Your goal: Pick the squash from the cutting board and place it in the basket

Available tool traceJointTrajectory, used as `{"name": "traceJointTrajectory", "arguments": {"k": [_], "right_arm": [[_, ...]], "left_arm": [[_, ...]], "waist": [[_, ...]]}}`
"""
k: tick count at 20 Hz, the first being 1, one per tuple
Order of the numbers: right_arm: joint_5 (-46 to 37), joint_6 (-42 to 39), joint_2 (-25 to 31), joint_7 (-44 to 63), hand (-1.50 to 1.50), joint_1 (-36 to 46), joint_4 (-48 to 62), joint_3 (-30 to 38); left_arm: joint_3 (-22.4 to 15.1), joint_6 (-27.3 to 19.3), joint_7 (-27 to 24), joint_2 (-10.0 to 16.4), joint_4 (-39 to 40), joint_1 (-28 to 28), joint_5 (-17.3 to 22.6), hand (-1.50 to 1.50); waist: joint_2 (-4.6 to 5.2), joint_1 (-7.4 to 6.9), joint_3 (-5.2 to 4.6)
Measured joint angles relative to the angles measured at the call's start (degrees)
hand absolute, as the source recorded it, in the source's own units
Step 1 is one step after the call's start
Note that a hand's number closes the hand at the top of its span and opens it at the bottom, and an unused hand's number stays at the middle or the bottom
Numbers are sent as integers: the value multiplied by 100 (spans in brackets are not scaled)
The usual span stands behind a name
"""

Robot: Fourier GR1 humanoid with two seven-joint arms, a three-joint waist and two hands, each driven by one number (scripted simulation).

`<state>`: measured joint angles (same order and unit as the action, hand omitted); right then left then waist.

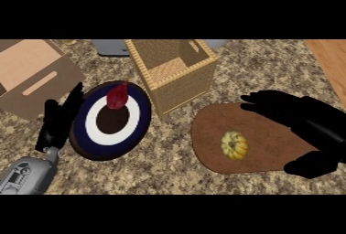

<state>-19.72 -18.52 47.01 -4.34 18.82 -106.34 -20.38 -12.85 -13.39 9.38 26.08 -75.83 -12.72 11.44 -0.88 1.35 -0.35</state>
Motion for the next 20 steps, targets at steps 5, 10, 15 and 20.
{"name": "traceJointTrajectory", "arguments": {"k": [5,10,15,20], "right_arm": [[739,-1454,699,890,-150,153,-701,119],[1511,-2266,709,1984,-150,147,-1338,357],[1585,-2544,224,2603,-150,153,-1516,557],[920,-2489,-210,2362,-150,-12,-1395,735]], "left_arm": [[27,-5,97,-11,-72,-68,-50,0],[56,51,175,-60,-280,52,-158,0],[184,186,147,-235,-196,-19,-319,0],[322,318,60,-343,-78,12,-462,0]], "waist": [[28,-21,11],[54,-84,23],[75,-118,29],[84,-133,34]]}}
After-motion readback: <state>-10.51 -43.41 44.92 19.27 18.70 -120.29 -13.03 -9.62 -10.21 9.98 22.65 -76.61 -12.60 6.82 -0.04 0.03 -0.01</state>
